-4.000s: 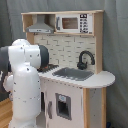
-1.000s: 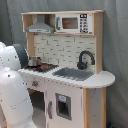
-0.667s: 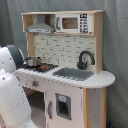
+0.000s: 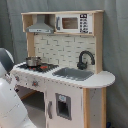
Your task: Play with the kitchen
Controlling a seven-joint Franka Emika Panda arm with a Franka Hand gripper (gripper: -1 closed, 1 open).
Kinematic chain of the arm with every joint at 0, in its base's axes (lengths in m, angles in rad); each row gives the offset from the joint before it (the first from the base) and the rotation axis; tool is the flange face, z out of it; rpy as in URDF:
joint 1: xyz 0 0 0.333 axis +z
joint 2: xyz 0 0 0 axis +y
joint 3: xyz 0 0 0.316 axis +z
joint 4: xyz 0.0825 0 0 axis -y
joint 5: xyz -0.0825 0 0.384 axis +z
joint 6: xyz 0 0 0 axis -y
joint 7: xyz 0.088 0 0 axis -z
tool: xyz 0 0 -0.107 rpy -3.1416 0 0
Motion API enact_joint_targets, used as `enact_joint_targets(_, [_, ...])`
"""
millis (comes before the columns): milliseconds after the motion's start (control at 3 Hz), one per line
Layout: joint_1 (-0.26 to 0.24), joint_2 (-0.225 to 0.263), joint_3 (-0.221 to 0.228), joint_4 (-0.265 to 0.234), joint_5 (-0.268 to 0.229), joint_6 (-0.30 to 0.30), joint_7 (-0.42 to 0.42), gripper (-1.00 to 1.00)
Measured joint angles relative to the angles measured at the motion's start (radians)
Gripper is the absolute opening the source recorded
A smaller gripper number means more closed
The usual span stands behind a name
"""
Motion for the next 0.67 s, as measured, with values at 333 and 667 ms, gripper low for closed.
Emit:
enact_joint_targets(333, [0.014, -0.061, -0.008, 0.022, -0.002, -0.079, -0.004, 1.00])
enact_joint_targets(667, [0.040, -0.131, -0.022, 0.052, -0.013, -0.175, -0.013, 1.00])
